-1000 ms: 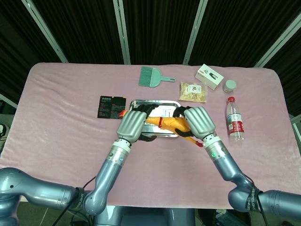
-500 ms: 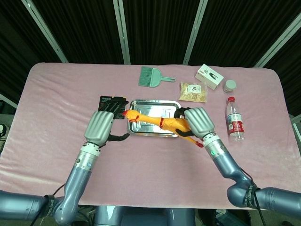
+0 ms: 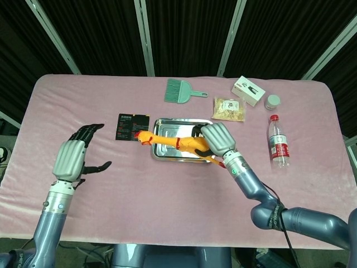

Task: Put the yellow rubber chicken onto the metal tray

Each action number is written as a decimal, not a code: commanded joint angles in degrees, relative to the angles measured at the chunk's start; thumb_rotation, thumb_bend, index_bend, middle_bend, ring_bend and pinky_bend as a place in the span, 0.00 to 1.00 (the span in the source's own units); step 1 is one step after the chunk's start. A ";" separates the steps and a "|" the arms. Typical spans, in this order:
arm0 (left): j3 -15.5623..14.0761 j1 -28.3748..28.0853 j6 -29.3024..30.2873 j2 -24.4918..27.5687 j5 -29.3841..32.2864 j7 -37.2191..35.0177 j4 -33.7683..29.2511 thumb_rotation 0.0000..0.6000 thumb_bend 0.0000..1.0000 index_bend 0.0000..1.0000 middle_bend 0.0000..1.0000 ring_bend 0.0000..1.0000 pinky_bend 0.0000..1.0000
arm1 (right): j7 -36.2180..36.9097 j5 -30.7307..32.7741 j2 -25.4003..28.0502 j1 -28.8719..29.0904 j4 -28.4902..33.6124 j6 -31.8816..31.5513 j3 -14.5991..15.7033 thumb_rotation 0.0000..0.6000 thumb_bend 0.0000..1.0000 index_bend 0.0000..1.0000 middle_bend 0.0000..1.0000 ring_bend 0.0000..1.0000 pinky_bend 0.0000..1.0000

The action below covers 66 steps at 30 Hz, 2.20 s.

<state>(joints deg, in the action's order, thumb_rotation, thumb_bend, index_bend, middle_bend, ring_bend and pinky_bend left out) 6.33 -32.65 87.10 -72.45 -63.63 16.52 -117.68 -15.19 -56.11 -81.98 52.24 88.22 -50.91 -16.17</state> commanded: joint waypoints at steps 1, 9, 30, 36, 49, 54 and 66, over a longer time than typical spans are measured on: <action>-1.53 2.17 0.02 1.71 -1.64 -2.62 1.09 1.00 0.10 0.17 0.18 0.12 0.25 | -0.98 1.87 -2.84 2.27 -4.52 2.30 -0.26 1.00 0.57 0.81 0.70 0.75 0.83; -3.08 5.12 -1.74 3.46 -4.51 -5.14 2.55 1.00 0.10 0.17 0.18 0.12 0.25 | -2.07 4.63 -9.20 5.99 -16.14 6.61 0.15 1.00 0.57 0.81 0.70 0.75 0.83; -0.74 6.96 -7.36 3.30 -3.51 -7.08 4.74 1.00 0.10 0.16 0.16 0.12 0.23 | -2.47 9.21 -11.95 7.76 -25.75 15.32 2.01 1.00 0.57 0.00 0.13 0.08 0.21; 0.09 7.18 -7.62 3.35 -3.89 -6.73 4.43 1.00 0.10 0.15 0.16 0.12 0.23 | -1.30 10.13 -7.56 6.67 -18.86 13.39 0.60 1.00 0.48 0.00 0.04 0.02 0.16; 2.06 8.43 -6.01 2.98 -4.04 -4.76 5.98 1.00 0.10 0.15 0.17 0.13 0.21 | 4.09 4.11 4.78 -2.10 -1.76 -0.80 -1.24 1.00 0.41 0.09 0.22 0.26 0.40; 2.25 9.41 -5.77 3.77 -3.60 -4.82 7.85 1.00 0.11 0.17 0.17 0.13 0.21 | 8.63 -0.29 7.98 -9.95 2.25 -11.68 -0.36 1.00 0.41 0.26 0.33 0.34 0.45; -0.88 15.09 -0.82 4.10 -10.81 -9.95 12.68 1.00 0.11 0.19 0.18 0.13 0.15 | 9.50 -7.61 14.01 -26.52 6.26 -29.76 7.23 1.00 0.41 0.29 0.34 0.25 0.19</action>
<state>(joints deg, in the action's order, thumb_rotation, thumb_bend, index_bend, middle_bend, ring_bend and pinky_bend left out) 6.52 -18.75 85.08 -68.45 -72.78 7.19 -105.89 -6.58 -61.93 -69.50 28.14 93.58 -78.92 -10.79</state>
